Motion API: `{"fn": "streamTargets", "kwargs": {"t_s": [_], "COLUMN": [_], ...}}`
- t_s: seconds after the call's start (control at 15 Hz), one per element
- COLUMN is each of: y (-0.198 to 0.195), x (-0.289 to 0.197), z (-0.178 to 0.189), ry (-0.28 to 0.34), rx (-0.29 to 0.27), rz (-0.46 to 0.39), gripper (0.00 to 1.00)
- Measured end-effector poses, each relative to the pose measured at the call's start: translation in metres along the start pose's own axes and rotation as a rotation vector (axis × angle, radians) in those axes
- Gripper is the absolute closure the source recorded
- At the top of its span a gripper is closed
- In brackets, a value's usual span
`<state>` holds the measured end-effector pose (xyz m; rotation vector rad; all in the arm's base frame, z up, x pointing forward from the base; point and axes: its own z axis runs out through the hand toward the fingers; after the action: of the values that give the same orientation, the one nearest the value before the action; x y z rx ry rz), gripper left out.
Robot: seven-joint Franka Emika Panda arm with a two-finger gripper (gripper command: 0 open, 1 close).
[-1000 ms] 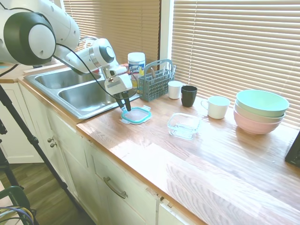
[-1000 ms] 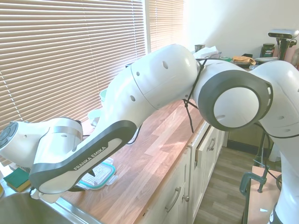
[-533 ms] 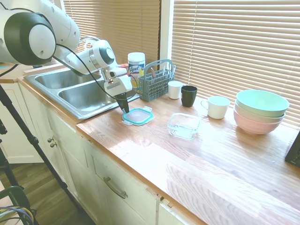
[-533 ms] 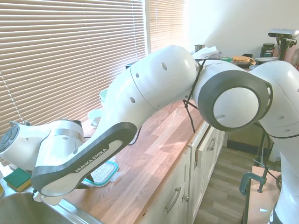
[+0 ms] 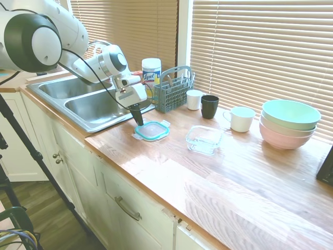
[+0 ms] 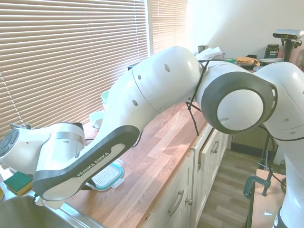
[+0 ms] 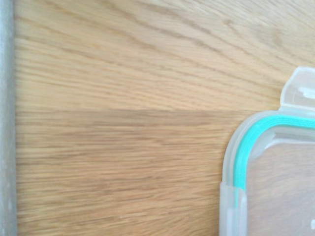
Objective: Cover the lid of the food container
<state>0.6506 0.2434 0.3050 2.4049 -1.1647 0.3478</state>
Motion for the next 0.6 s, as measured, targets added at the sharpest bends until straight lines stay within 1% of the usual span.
{"fn": "streamTargets", "kwargs": {"t_s": [0.13,0.27,0.4,0.6], "y": [0.001,0.006,0.013,0.029], "x": [0.002,0.008,0.012,0.023], "z": [-0.006,-0.021,-0.037,-0.051], "ry": [-0.001,-0.006,-0.022,-0.056], "rx": [0.011,0.033,0.063,0.115], "rz": [0.005,0.017,0.027,0.036], "gripper": [1.0,1.0,1.0,1.0]}}
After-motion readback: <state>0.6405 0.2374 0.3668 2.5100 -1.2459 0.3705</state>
